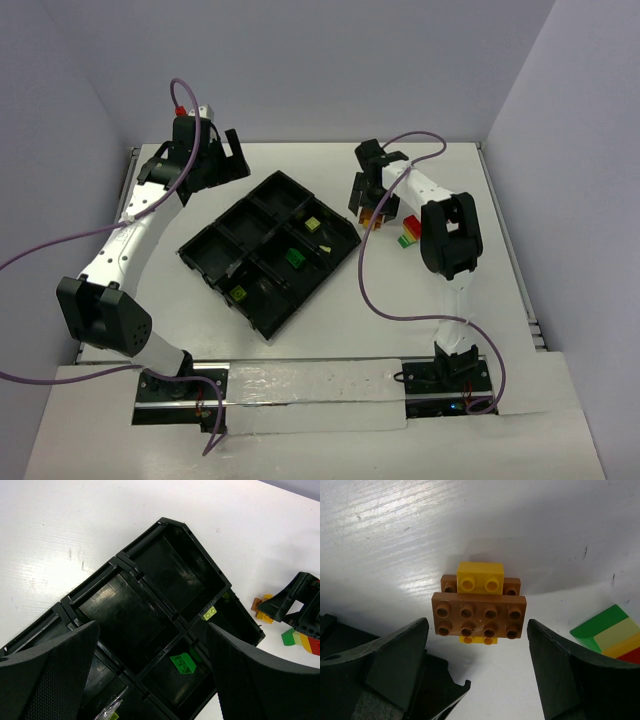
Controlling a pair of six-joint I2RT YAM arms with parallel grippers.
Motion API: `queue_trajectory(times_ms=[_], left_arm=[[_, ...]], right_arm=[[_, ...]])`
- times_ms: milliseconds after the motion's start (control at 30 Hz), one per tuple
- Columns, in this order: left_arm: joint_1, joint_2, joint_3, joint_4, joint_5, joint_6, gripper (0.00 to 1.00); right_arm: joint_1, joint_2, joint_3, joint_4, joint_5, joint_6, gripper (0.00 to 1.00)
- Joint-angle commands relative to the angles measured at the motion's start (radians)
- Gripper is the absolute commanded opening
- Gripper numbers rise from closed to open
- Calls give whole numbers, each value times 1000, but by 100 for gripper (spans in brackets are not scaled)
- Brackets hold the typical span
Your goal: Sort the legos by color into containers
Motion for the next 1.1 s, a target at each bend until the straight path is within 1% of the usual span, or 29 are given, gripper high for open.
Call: queue_trajectory(times_ms=[0,100,200,267,300,367,500,667,767,800,867,1000,1067], left_arm=[[-7,-6,28,2,13,15,94],[-7,-4,30,0,12,17,94],[-9,-4,34,-1,12,18,94],[-10,-2,35,-1,14,18,94],[-10,-1,35,-1,15,17,94],[-11,0,36,0,16,16,94],[-15,2,39,2,22,20,94],[-21,2,39,12,34,41,94],[-42,-9,20,50,86,82,94],[-50,-13,12,67,87,95,94],[-76,-29,-13,121,143,140,94],[-120,-59,-59,213,262,204,94],[-133,-92,-108,287,372,246,94]], right_arm=[[-7,21,18,32,-1,-8,85],[-7,23,18,33,-1,-10,80],[-7,18,13,39,3,-12,69],[-7,8,7,43,5,-16,59],[-7,5,4,46,4,-16,58],[-7,-7,-3,46,6,-19,52],[-7,-46,-21,44,-2,-24,44],[-12,-147,-73,44,-63,-37,43],[-19,-244,-120,44,-131,-49,43],[-20,-266,-131,44,-132,-50,43],[-21,-348,-151,36,-175,-53,42],[-22,-448,-166,9,-241,-76,42],[-24,-505,-168,-3,-308,-105,42]])
